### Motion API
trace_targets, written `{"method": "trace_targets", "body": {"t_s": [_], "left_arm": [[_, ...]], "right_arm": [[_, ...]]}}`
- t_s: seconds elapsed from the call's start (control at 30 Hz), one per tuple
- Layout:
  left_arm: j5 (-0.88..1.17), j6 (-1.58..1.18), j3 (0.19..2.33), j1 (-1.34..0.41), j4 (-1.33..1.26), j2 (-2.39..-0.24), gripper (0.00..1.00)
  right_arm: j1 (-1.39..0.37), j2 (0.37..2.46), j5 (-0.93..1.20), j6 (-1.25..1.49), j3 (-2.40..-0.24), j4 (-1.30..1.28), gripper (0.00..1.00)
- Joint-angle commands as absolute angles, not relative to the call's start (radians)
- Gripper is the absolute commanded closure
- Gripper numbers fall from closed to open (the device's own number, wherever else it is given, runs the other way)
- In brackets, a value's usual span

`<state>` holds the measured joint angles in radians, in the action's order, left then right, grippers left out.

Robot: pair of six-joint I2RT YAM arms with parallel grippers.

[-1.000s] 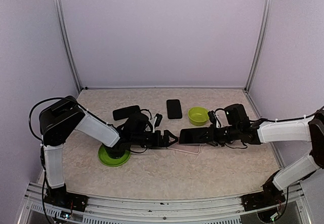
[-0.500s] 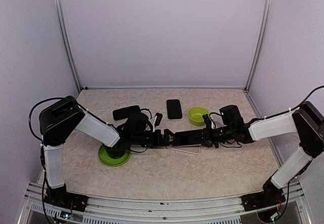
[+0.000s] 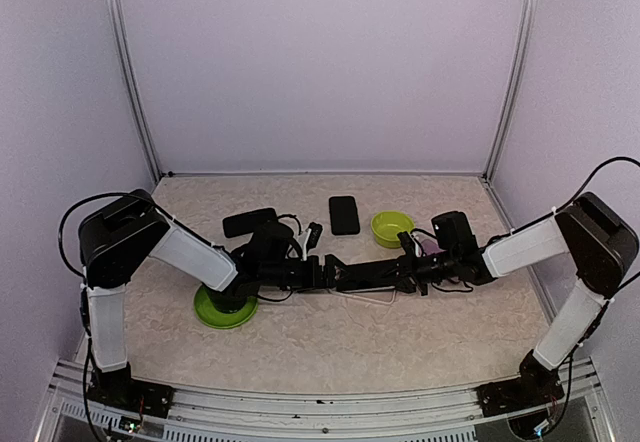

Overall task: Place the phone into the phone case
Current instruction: Install the phone into the phone case.

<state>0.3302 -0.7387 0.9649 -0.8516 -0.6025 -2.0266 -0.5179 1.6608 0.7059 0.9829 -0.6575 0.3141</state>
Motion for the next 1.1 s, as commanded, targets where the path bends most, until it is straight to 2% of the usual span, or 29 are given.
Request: {"method": "trace_targets", "body": {"t_s": [0.0, 0.33, 1.07], "left_arm": [[0.343, -0.749, 0.969, -0.862, -0.633, -2.050, 0.01], [0.338, -0.765, 0.958, -0.880, -0.649, -2.060, 0.01], [0.354, -0.772, 0.993, -0.883, -0.650, -2.094, 0.01]], "right_arm": [[-0.499, 1.690, 0.758, 1.022, -0.662, 0.403, 1.00], [-0.470, 1.782, 0.853, 1.154, -0.602, 0.524, 1.00], [-0.470, 1.940, 0.904, 1.195, -0.615, 0.623, 1.00]]}}
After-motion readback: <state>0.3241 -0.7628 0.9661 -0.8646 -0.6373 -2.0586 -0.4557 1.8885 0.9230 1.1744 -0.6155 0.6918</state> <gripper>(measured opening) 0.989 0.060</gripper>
